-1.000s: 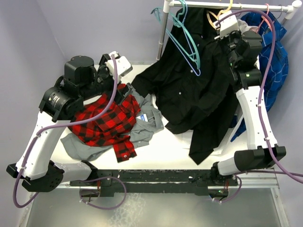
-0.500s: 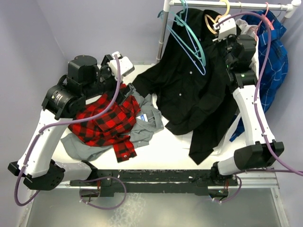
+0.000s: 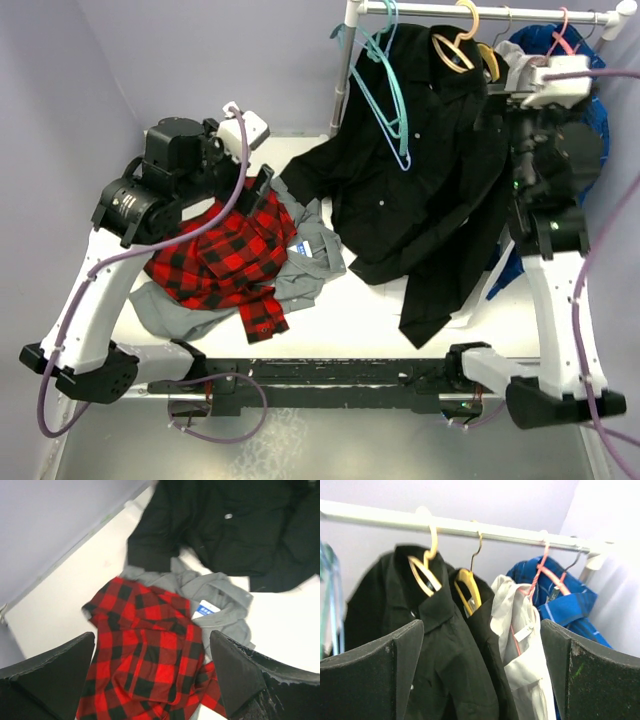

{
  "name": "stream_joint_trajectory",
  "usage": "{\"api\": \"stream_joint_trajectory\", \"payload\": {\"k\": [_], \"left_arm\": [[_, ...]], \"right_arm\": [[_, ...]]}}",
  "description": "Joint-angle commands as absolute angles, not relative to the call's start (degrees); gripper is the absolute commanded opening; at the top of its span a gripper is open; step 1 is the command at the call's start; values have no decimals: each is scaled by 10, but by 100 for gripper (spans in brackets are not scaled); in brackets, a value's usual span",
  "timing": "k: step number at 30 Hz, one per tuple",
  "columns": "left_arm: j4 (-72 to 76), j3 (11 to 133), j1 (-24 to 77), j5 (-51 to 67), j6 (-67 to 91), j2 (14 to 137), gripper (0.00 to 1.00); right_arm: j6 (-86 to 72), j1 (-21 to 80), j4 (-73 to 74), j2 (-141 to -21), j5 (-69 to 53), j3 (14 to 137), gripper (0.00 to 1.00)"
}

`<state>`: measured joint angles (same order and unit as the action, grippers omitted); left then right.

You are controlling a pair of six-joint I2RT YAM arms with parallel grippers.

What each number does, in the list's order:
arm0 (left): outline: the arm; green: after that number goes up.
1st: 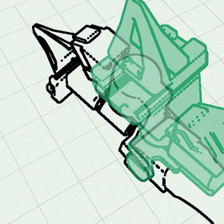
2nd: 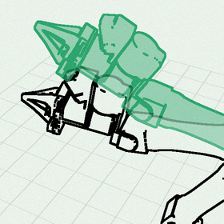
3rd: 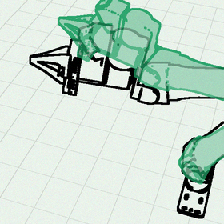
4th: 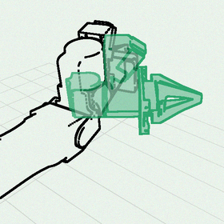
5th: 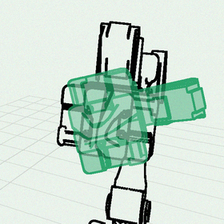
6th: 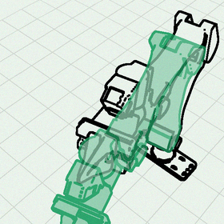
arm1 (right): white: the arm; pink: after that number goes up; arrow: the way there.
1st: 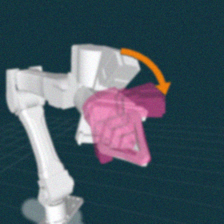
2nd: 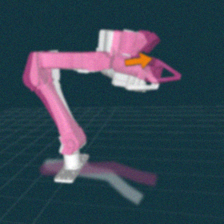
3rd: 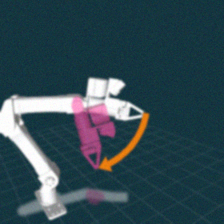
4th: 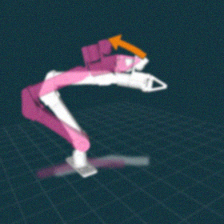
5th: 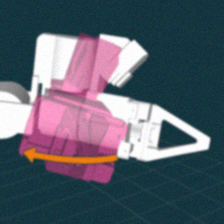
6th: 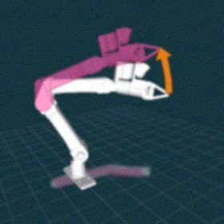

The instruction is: Place the shirt on the hanger

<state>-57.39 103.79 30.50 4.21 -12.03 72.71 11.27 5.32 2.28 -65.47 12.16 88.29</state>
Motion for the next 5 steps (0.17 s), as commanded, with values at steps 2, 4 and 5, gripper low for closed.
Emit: {"api": "stream_joint_trajectory", "payload": {"k": [2,4,5], "left_arm": [[-504,984,235,-5,-76,711,99],[-488,964,205,1,-58,706,99],[-484,959,196,-6,-44,704,99]], "right_arm": [[-18,52,23,-552,94,893,99],[-61,52,8,-510,44,843,99],[-77,52,-4,-490,28,817,99]]}}
